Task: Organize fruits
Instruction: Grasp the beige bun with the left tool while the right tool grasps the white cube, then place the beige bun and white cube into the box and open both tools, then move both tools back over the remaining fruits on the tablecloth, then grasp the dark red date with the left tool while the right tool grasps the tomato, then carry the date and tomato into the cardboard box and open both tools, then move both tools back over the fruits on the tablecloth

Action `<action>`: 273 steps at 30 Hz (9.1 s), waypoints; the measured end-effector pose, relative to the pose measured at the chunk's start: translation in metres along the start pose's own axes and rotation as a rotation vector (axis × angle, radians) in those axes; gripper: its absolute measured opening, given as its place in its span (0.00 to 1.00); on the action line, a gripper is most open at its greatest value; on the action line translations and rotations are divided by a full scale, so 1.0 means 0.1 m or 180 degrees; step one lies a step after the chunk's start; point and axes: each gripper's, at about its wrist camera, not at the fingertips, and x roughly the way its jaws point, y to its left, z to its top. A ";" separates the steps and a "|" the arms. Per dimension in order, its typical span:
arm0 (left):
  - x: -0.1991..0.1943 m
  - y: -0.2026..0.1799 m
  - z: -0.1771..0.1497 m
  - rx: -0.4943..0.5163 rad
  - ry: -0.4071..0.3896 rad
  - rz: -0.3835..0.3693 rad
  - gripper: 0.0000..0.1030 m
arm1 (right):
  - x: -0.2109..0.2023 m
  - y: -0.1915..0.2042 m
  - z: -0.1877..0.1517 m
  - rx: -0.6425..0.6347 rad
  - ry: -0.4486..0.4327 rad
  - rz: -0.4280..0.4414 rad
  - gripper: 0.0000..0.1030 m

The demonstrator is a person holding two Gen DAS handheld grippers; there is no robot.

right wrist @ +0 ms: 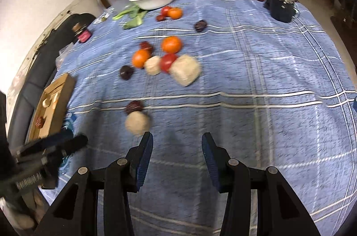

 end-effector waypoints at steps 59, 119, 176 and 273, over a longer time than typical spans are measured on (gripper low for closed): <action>-0.95 2.09 -0.07 -0.1053 -0.0631 0.0283 0.29 | 0.39 2.29 0.24 -0.1092 0.0147 0.0875 0.38; -1.43 0.81 0.05 0.0070 -0.0921 0.0985 0.60 | 0.04 1.74 -0.08 -0.0625 -0.0210 0.0480 0.59; 0.44 -0.14 0.35 0.0042 0.0019 -0.0230 0.41 | 0.80 0.27 0.85 -0.0790 0.0087 0.0167 0.33; -1.57 0.74 -0.15 -0.0055 -0.0896 0.1194 0.64 | -0.20 1.89 -0.13 -0.0945 -0.0211 0.0763 0.56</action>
